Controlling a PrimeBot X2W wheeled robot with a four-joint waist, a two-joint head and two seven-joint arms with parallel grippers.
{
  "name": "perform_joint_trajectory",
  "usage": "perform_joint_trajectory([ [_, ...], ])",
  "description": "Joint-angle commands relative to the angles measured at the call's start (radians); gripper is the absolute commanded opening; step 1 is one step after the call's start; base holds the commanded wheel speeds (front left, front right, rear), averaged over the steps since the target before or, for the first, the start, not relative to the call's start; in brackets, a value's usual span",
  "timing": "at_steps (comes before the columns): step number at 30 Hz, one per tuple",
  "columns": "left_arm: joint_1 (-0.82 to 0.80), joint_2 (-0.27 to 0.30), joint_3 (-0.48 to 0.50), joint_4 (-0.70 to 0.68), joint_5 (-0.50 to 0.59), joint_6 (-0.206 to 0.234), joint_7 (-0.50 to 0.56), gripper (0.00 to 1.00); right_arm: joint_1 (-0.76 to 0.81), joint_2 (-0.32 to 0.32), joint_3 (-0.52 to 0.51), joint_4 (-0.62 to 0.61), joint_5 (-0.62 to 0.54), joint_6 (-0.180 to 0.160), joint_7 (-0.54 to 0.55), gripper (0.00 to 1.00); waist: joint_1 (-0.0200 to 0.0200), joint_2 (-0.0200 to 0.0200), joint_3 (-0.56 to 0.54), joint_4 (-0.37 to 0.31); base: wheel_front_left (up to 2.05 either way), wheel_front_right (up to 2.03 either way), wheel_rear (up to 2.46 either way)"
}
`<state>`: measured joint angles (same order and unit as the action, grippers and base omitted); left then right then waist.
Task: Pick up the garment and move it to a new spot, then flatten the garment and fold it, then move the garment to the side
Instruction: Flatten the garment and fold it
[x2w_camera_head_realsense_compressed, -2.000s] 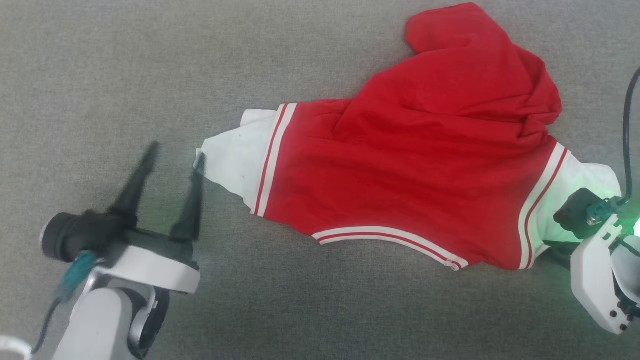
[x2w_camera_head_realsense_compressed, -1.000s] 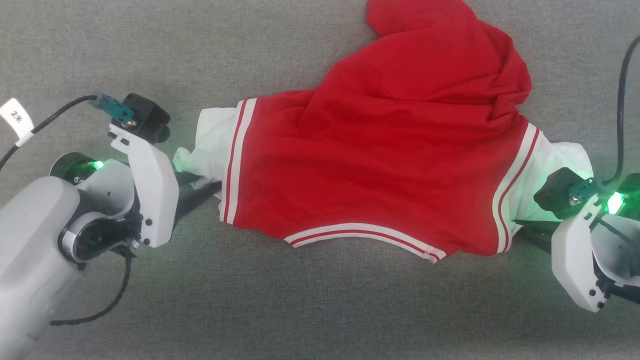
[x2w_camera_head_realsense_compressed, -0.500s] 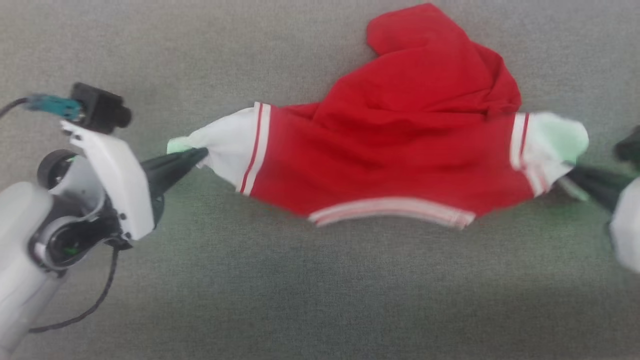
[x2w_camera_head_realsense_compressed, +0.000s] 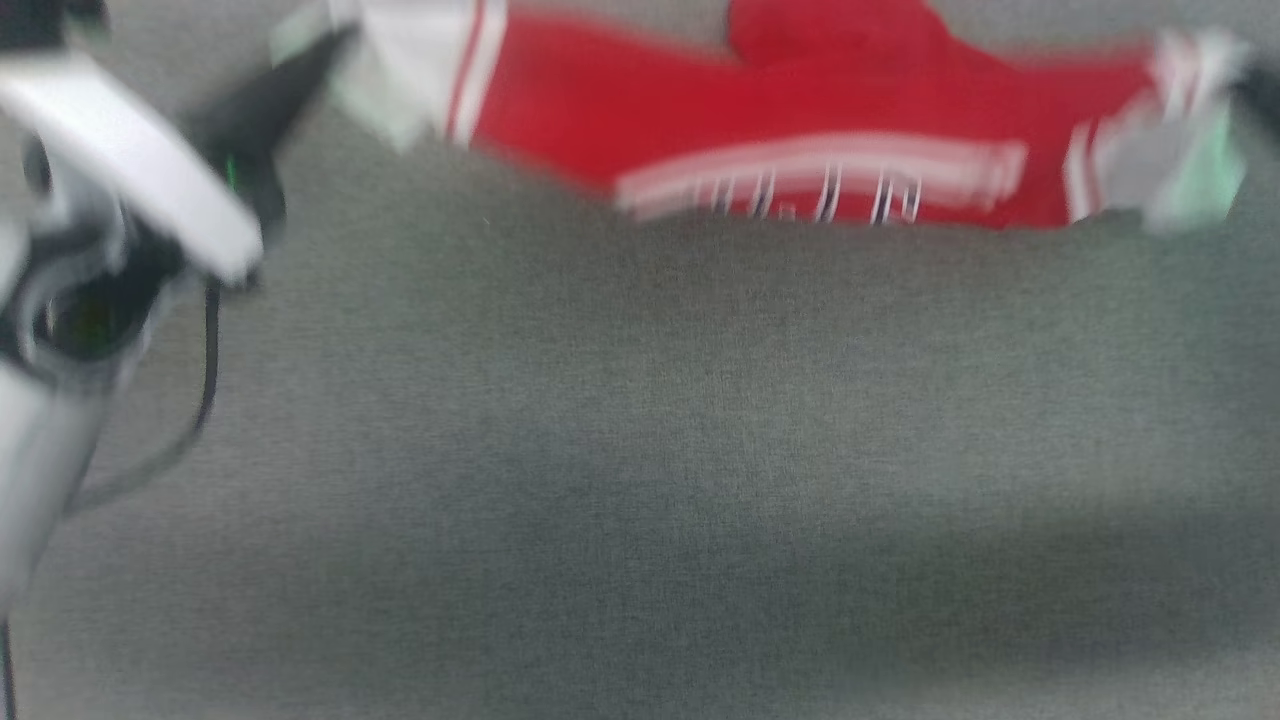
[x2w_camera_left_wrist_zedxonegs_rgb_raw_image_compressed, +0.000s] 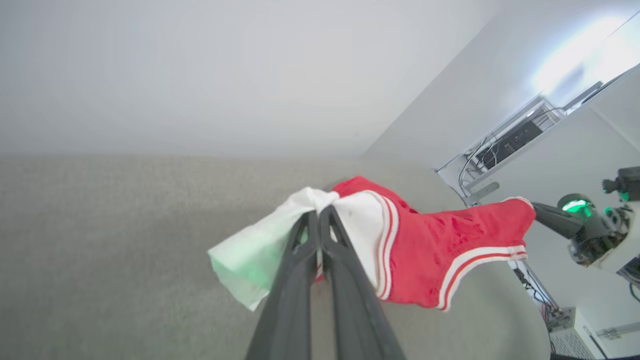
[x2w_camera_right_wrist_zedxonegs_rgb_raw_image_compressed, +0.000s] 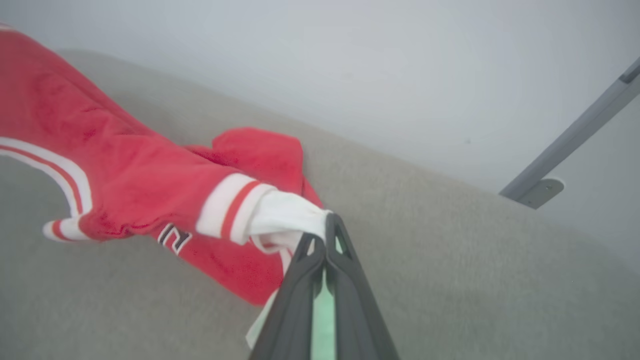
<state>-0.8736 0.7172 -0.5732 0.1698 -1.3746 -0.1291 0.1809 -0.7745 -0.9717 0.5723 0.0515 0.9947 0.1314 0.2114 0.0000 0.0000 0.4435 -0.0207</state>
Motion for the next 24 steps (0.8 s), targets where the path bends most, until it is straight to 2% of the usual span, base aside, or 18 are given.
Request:
perform_joint_trajectory([
  [1,-0.084,-0.048,0.023,0.060,-0.007,-0.001,-0.024,0.00,-0.080,0.053,-0.025,0.052,0.012,-0.001,0.003,0.00,0.0000,0.0000,0.049,-0.006,0.00,0.00,0.00],
  [7,-0.416,-0.166,0.078,0.331,0.035,0.042,-0.078,0.00,-0.413,0.261,-0.092,0.289,0.006,-0.001,0.001,0.00,0.0000,0.0000,0.136,-0.029,0.00,0.00,0.00],
  [10,-0.598,-0.206,0.119,0.467,0.062,0.051,-0.156,0.00,-0.600,0.359,-0.151,0.450,-0.039,-0.001,-0.069,0.00,0.0000,0.0000,0.164,-0.041,0.00,0.00,0.00],
  [13,-0.762,-0.238,0.167,0.564,0.073,0.037,-0.255,0.00,-0.761,0.428,-0.196,0.578,-0.095,-0.002,-0.165,0.00,0.0000,0.0000,0.172,-0.043,0.00,0.00,0.00],
  [15,-0.840,-0.247,0.197,0.608,0.074,0.027,-0.315,0.00,-0.837,0.457,-0.213,0.636,-0.116,-0.002,-0.220,0.00,0.0000,0.0000,0.168,-0.040,0.00,0.00,0.00],
  [17,-0.868,-0.270,0.202,0.642,0.052,0.016,-0.303,0.00,-0.879,0.470,-0.196,0.669,-0.139,-0.002,-0.251,0.00,0.0000,0.0000,0.153,-0.034,0.00,0.00,0.00],
  [19,-0.880,-0.258,0.193,0.657,0.056,0.006,-0.290,0.00,-0.891,0.470,-0.171,0.689,-0.140,-0.002,-0.262,0.00,0.0000,0.0000,0.136,-0.030,0.00,0.00,0.00],
  [24,-0.743,-0.233,0.173,0.621,0.001,-0.001,-0.218,0.00,-0.801,0.441,-0.056,0.649,-0.125,-0.002,-0.256,0.00,0.0000,0.0000,0.103,-0.026,0.00,0.00,0.00],
])
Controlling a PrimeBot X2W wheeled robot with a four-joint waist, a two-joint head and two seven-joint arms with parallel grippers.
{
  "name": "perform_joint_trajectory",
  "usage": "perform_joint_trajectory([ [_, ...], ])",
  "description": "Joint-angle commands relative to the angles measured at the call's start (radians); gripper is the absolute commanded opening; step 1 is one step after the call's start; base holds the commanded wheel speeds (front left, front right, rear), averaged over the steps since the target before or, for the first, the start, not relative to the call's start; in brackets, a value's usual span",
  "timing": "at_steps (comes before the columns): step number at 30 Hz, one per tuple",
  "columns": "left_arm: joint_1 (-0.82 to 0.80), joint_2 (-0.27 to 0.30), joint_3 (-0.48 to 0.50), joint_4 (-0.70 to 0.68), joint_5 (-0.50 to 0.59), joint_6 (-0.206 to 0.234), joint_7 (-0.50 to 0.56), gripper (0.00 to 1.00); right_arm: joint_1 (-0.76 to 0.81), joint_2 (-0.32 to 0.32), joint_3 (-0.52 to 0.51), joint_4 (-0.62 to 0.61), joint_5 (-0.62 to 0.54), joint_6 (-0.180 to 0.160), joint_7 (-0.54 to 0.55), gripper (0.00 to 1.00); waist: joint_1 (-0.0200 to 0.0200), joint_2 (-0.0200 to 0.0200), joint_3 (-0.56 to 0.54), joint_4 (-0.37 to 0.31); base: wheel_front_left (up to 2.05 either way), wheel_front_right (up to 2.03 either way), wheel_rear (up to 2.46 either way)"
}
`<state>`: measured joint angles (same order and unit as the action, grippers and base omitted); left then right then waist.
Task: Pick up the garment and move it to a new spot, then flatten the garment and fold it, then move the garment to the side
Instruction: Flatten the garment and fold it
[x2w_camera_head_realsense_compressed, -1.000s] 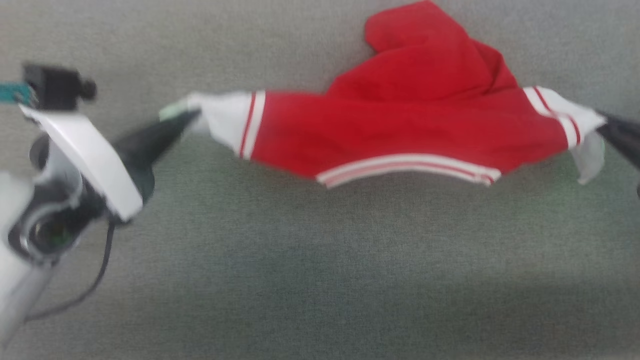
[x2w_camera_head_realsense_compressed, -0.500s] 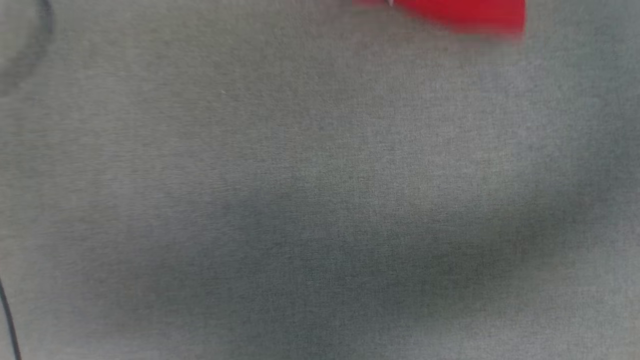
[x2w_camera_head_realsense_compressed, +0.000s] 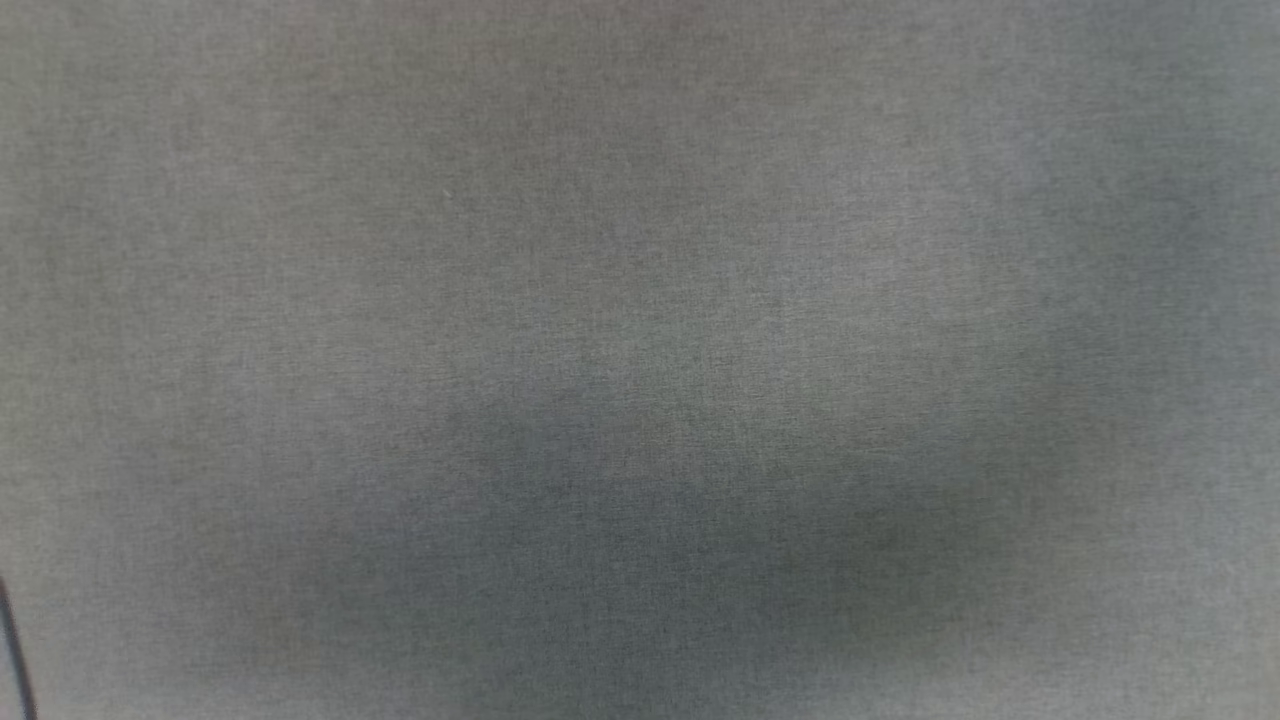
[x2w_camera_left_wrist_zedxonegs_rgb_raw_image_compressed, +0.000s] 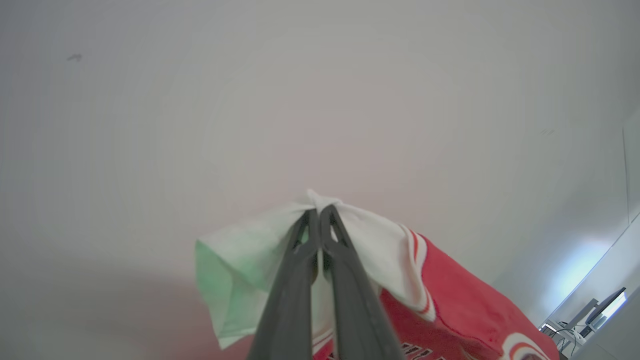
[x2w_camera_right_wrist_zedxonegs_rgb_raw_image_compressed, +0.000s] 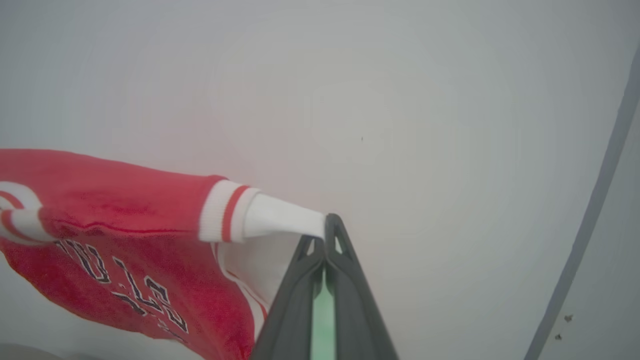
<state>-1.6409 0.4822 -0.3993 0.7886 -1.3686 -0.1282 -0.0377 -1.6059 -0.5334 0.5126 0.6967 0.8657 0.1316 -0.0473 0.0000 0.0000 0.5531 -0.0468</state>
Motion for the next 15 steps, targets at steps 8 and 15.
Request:
perform_joint_trajectory([
  [8,0.516,0.125,-0.051,-0.253,-0.122,-0.003,0.103,0.00,0.329,-0.137,0.153,-0.194,0.102,-0.002,0.062,0.00,0.0000,0.0000,-0.053,-0.001,0.00,0.00,0.00],
  [15,0.922,0.205,-0.101,-0.453,-0.187,-0.002,0.126,0.00,0.677,-0.292,0.168,-0.399,0.194,-0.002,0.167,0.00,0.0000,0.0000,-0.110,0.014,0.00,0.00,0.00],
])
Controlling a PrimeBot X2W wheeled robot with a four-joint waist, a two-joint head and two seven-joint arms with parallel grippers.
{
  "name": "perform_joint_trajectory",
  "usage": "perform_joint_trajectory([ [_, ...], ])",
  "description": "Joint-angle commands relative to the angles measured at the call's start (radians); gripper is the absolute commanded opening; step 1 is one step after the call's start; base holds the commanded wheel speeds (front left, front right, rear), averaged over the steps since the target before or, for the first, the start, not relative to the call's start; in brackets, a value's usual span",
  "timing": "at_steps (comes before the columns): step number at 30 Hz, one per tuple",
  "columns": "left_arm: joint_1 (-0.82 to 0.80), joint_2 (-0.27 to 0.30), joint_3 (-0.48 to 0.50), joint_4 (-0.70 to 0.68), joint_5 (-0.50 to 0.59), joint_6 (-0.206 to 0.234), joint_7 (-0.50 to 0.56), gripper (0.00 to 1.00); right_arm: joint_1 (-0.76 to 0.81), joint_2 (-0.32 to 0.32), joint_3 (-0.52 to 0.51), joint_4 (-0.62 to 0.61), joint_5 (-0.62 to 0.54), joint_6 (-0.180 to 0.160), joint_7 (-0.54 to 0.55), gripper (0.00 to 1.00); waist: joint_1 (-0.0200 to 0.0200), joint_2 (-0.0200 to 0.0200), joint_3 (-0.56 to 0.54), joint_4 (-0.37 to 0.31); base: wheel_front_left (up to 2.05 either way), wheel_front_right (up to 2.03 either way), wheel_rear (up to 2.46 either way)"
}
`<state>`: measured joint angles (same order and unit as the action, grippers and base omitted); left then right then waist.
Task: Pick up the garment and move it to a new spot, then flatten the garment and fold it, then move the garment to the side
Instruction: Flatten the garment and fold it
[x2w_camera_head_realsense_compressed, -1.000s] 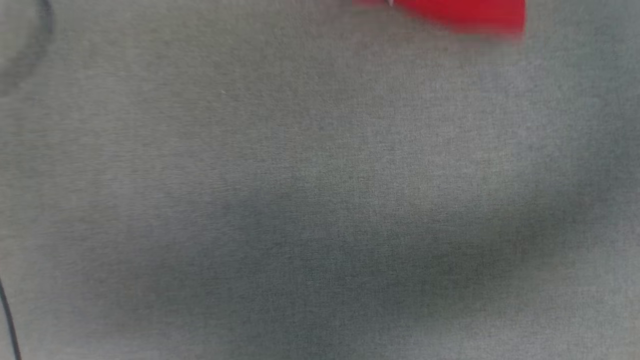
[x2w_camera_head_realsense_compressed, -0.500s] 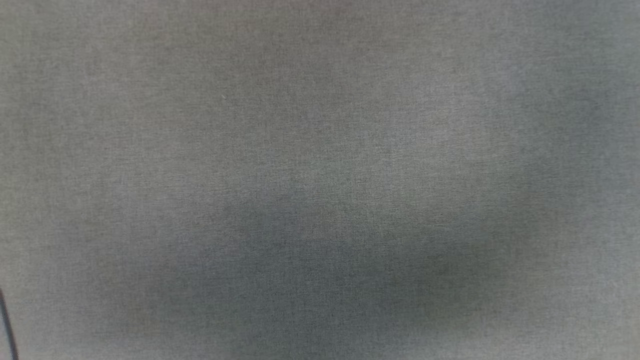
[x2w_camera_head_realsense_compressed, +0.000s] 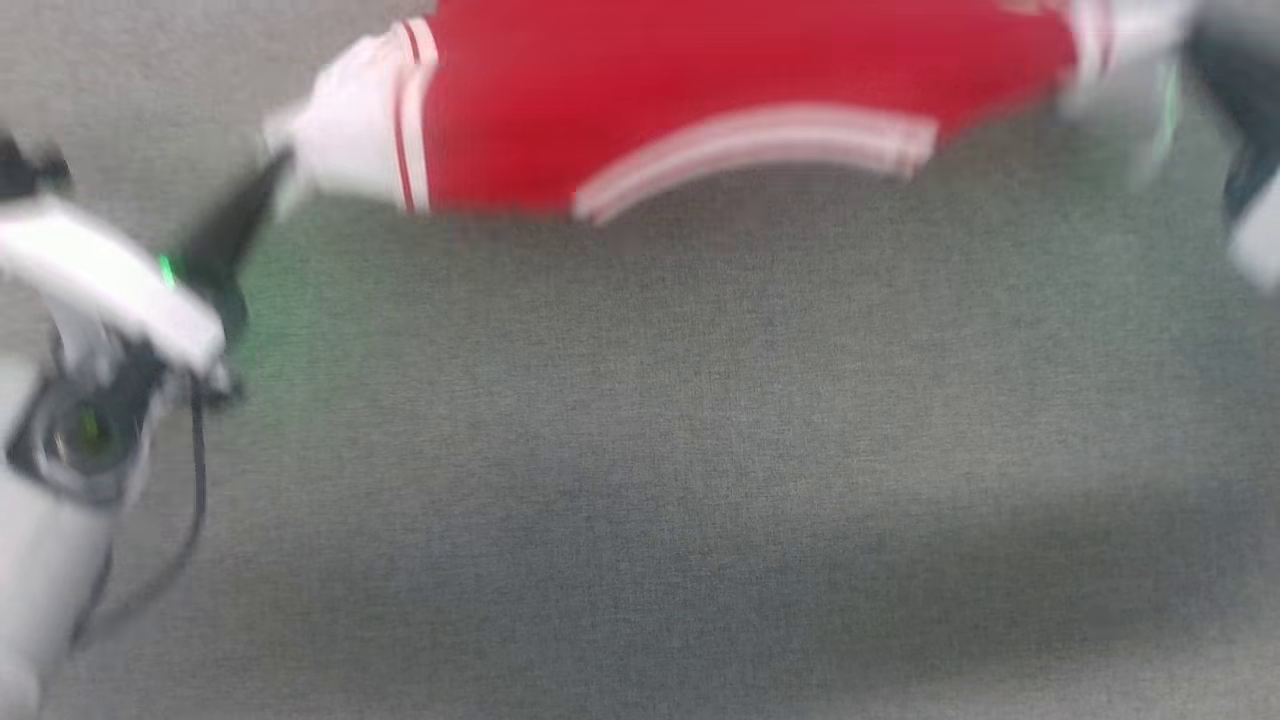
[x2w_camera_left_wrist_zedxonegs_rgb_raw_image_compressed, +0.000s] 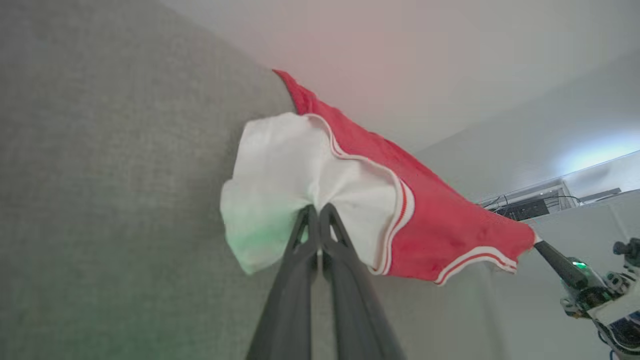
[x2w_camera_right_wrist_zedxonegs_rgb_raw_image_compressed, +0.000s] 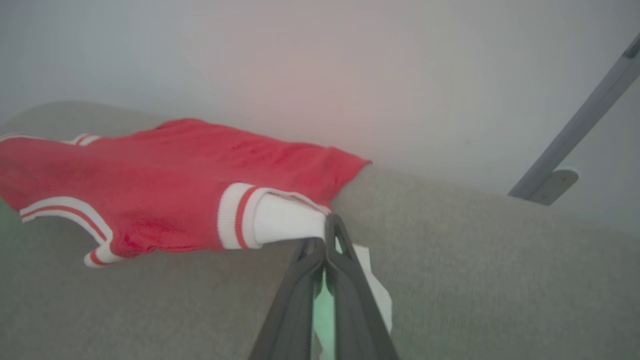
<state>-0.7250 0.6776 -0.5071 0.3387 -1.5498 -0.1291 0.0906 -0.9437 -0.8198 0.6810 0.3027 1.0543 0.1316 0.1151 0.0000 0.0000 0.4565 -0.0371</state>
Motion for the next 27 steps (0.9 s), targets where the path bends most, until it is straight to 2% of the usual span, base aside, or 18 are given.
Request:
perform_joint_trajectory([
  [1,0.054,0.023,-0.005,-0.031,-0.007,-0.001,0.006,0.00,0.062,-0.026,-0.001,-0.035,0.014,-0.002,0.021,0.00,0.0000,0.0000,-0.024,0.007,0.00,0.00,0.00],
  [5,0.214,0.080,-0.042,-0.137,-0.026,-0.001,0.040,0.00,0.268,-0.088,-0.020,-0.115,0.082,-0.002,0.105,0.00,0.0000,0.0000,-0.059,0.020,0.00,0.00,0.00],
  [10,0.362,0.168,-0.110,-0.240,0.025,-0.001,0.073,0.00,0.486,-0.142,-0.046,-0.237,0.131,-0.002,0.196,0.00,0.0000,0.0000,-0.082,0.029,0.00,0.00,0.00],
  [11,0.362,0.168,-0.110,-0.240,0.025,-0.001,0.073,0.00,0.486,-0.142,-0.046,-0.237,0.131,-0.002,0.196,0.00,0.0000,0.0000,-0.082,0.029,0.00,0.00,0.00],
  [19,0.522,0.280,-0.129,-0.368,0.013,-0.002,0.062,0.00,0.759,-0.233,-0.121,-0.409,0.150,-0.001,0.352,0.00,0.0000,0.0000,-0.097,0.036,0.00,0.00,0.00],
  [24,0.615,0.343,-0.120,-0.459,-0.015,-0.001,0.035,0.00,0.878,-0.236,-0.233,-0.477,0.141,-0.001,0.381,0.00,0.0000,0.0000,-0.100,0.033,0.00,0.00,0.00],
  [27,0.631,0.341,-0.114,-0.486,-0.001,0.007,0.005,0.00,0.922,-0.200,-0.298,-0.497,0.102,-0.001,0.398,0.00,0.0000,0.0000,-0.097,0.035,0.00,0.00,0.00],
])
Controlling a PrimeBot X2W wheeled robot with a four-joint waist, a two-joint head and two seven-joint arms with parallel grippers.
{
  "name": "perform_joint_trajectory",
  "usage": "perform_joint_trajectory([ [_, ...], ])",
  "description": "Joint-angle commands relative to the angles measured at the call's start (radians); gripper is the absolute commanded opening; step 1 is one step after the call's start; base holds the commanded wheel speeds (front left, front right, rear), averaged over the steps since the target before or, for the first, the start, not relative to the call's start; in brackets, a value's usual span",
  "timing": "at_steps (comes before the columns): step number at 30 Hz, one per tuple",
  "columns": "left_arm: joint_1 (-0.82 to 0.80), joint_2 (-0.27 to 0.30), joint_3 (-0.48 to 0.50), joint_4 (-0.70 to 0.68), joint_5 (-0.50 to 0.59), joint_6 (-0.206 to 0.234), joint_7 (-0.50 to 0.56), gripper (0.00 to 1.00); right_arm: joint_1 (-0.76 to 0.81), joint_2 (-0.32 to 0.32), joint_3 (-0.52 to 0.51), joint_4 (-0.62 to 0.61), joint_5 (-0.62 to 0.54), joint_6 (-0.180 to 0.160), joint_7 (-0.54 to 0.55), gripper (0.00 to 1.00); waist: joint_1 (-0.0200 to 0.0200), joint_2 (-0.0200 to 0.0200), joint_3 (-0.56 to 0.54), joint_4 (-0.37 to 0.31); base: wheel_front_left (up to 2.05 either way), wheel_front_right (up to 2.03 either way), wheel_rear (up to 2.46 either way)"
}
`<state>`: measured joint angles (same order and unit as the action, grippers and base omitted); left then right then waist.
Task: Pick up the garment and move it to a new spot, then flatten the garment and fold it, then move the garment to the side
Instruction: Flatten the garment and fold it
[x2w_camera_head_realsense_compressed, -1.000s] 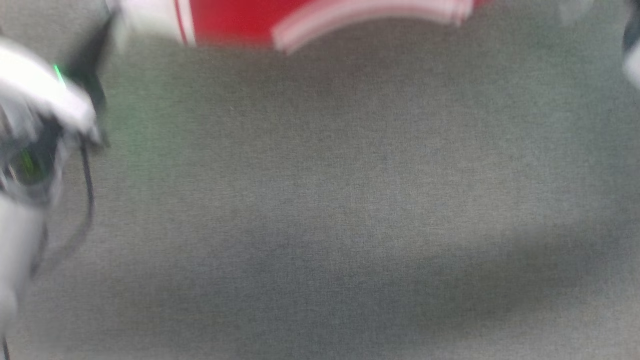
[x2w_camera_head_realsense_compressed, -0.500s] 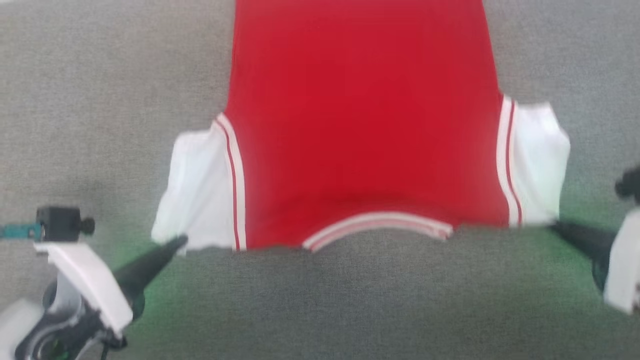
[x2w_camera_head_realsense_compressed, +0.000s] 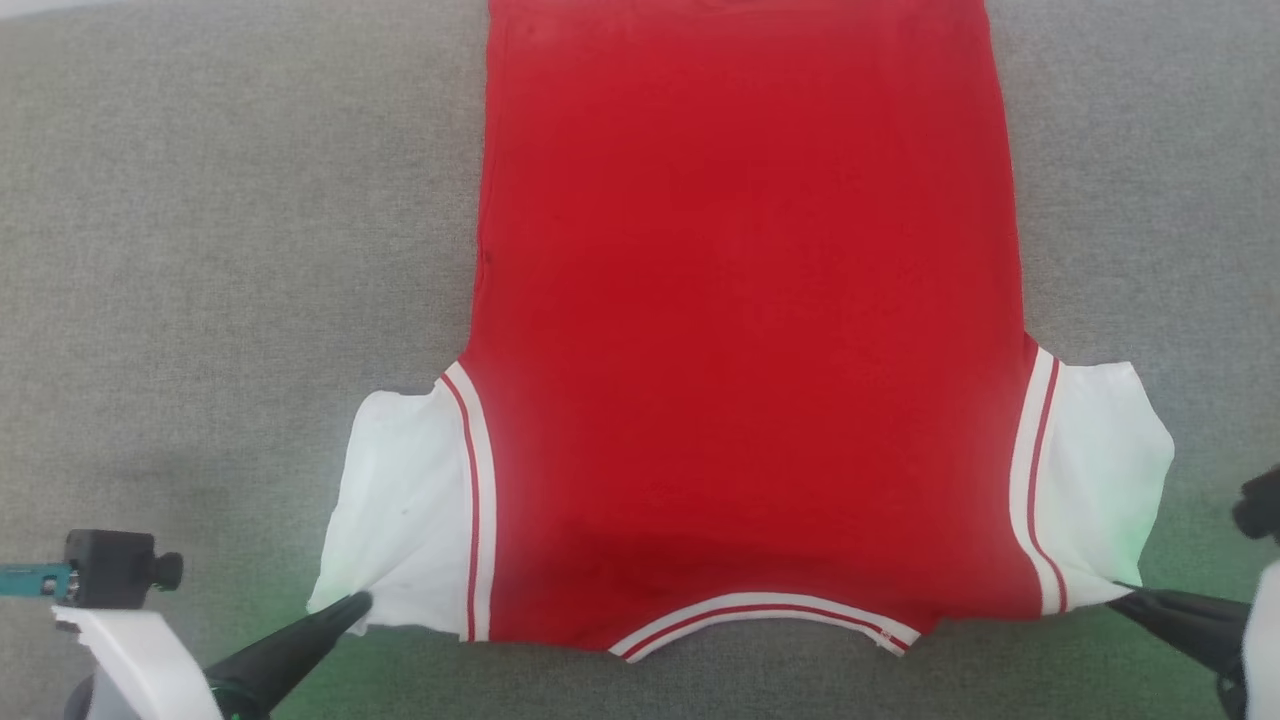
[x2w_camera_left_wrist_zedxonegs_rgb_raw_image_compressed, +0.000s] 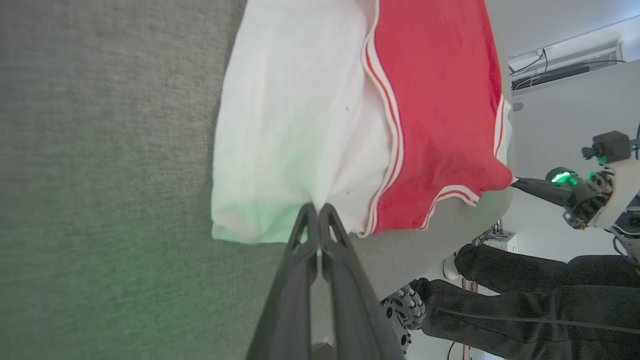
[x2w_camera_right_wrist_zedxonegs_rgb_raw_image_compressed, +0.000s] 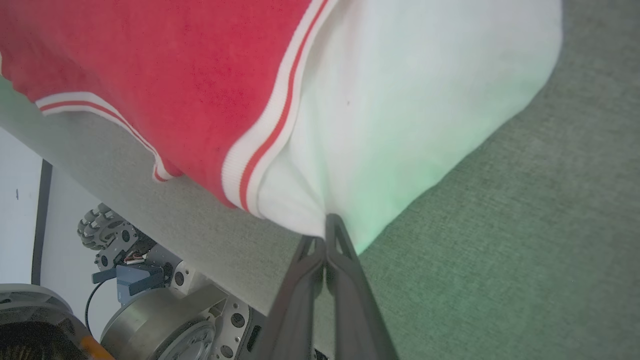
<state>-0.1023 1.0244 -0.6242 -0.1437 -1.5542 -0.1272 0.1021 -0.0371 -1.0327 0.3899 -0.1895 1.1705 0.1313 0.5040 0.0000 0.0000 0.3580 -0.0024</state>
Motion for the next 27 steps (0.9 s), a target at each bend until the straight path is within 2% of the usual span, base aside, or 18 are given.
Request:
perform_joint_trajectory([
  [1,0.003,-0.014,0.003,-0.005,0.009,0.007,-0.012,0.00,0.020,0.027,-0.022,-0.013,-0.030,-0.001,0.020,0.00,0.0000,0.0000,0.003,0.002,0.00,0.00,0.00],
  [6,-0.056,-0.083,-0.012,0.028,0.028,0.014,-0.005,0.00,0.000,0.128,-0.064,-0.015,-0.109,-0.001,0.098,0.00,0.0000,0.0000,0.017,0.004,0.00,0.00,0.00],
  [11,-0.125,-0.164,-0.042,0.113,0.049,0.009,0.020,0.00,-0.052,0.218,-0.049,0.046,-0.233,-0.001,0.163,0.00,0.0000,0.0000,0.044,0.011,0.00,0.00,0.00],
  [17,-0.170,-0.242,-0.077,0.237,0.087,0.009,0.017,0.00,-0.092,0.294,-0.014,0.124,-0.343,-0.005,0.163,0.00,0.0000,0.0000,0.062,0.012,0.00,0.00,0.00],
  [20,-0.180,-0.257,-0.080,0.271,0.092,0.008,0.011,0.00,-0.106,0.308,0.002,0.127,-0.368,-0.005,0.153,0.03,0.0000,0.0000,0.066,0.007,0.00,0.00,0.00],
  [22,-0.177,-0.264,-0.078,0.282,0.089,0.007,0.001,0.00,-0.116,0.313,0.009,0.115,-0.374,-0.005,0.129,0.56,0.0000,0.0000,0.064,-0.001,0.00,0.00,0.00],
  [23,-0.173,-0.265,-0.076,0.286,0.086,0.007,-0.003,0.00,-0.119,0.309,0.016,0.112,-0.373,-0.005,0.125,1.00,0.0000,0.0000,0.060,-0.007,0.00,0.00,0.00],
  [27,-0.153,-0.265,-0.070,0.280,0.079,0.004,-0.020,0.00,-0.122,0.276,0.030,0.082,-0.352,-0.005,0.113,1.00,0.0000,0.0000,0.047,-0.023,0.00,0.00,0.00],
])
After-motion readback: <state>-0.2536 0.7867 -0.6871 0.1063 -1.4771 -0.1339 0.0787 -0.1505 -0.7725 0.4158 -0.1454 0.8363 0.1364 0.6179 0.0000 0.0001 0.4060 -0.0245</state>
